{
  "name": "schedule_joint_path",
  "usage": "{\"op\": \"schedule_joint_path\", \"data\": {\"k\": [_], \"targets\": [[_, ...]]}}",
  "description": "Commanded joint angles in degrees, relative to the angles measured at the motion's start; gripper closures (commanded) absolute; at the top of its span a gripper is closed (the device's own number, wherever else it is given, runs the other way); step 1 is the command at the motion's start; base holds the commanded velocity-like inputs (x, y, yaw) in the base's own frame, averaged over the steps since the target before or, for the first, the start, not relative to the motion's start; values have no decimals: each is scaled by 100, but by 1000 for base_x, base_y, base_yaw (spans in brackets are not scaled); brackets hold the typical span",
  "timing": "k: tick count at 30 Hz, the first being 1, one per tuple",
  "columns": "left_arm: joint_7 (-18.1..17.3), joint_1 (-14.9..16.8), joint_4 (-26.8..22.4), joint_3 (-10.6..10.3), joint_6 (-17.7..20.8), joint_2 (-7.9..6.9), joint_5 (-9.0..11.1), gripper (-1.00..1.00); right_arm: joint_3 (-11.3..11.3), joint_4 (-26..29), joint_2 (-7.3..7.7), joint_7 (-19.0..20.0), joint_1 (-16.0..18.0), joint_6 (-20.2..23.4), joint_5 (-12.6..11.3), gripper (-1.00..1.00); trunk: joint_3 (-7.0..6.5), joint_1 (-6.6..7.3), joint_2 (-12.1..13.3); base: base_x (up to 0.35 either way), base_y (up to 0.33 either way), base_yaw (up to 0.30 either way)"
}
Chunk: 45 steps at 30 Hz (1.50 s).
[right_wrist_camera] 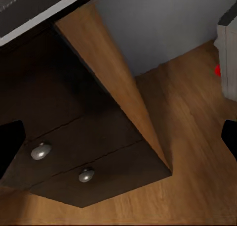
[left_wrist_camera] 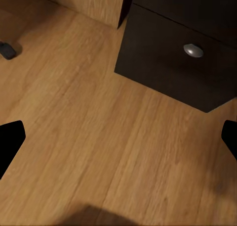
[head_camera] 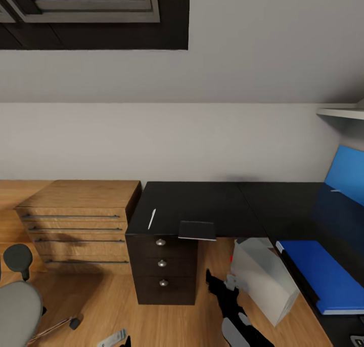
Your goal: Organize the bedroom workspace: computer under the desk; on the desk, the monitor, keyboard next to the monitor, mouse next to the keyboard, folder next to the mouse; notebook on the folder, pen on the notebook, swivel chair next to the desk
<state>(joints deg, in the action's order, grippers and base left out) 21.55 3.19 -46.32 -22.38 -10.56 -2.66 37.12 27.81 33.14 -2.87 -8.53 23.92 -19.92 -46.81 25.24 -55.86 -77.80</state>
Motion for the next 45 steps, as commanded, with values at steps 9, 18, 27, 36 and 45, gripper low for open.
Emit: {"op": "schedule_joint_path", "data": {"k": [9,18,27,36,45], "targets": [[42,-229,-633,-111,-12,-216,70,-100,-1918,178,80,1389,192,1152,-684,-100,169,-198,-366,0,0,0],[42,-1118,-2359,-155,594,-840,122,-100,-2275,619,138,2383,194,1533,-727,-100,330,-396,-727,0,0,0],[50,-1162,-2434,-162,616,-876,129,-100,-2265,626,185,3107,192,1549,-734,-100,492,-594,-1088,0,0,0],[51,-1163,-2435,-162,608,-877,129,-100,-2271,615,199,3118,188,1548,-721,-100,653,-791,-1449,0,0,0],[60,-1163,-2435,-162,608,-877,129,-100,-2271,566,198,3124,183,1526,-716,-100,815,-989,-1810,0,0,0]]}}
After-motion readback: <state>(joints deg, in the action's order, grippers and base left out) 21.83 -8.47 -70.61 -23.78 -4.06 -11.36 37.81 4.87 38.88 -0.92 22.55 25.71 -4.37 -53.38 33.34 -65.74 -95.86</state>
